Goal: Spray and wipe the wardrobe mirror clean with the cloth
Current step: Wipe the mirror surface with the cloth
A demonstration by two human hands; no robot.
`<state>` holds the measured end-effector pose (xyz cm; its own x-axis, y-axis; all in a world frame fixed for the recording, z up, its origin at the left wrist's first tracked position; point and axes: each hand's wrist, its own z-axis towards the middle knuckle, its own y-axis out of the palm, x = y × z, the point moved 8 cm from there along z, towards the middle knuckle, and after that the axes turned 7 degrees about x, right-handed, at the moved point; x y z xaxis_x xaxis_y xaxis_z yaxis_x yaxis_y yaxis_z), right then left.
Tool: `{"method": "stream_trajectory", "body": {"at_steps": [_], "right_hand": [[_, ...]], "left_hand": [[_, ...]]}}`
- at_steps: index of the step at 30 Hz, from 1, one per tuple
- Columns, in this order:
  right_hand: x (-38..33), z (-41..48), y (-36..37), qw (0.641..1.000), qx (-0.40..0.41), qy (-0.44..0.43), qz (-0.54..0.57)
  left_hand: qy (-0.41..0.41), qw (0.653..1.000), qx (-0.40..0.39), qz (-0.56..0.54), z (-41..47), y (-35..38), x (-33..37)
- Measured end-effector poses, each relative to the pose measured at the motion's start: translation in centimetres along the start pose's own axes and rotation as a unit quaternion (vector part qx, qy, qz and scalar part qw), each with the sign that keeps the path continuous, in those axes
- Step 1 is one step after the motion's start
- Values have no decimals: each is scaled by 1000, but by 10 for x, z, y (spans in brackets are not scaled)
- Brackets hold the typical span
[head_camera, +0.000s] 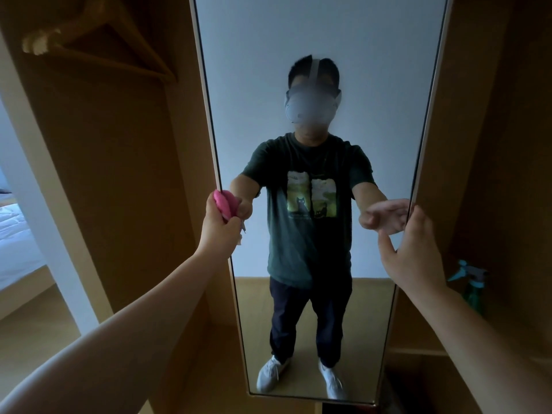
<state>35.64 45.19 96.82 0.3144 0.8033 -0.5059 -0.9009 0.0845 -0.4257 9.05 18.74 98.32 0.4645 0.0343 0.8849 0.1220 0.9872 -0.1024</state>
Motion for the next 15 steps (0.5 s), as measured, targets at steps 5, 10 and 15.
{"method": "stream_trajectory", "body": {"at_steps": [5, 10, 15], "right_hand": [[5, -8, 6, 1000, -17, 16, 1], [12, -15, 11, 999, -36, 37, -5], [14, -23, 13, 998, -47, 45, -5]], "left_hand": [[6, 1000, -14, 11, -6, 0, -8], [6, 999, -13, 39, -10, 1, -19], [7, 998, -20, 52, -14, 1, -28]]}}
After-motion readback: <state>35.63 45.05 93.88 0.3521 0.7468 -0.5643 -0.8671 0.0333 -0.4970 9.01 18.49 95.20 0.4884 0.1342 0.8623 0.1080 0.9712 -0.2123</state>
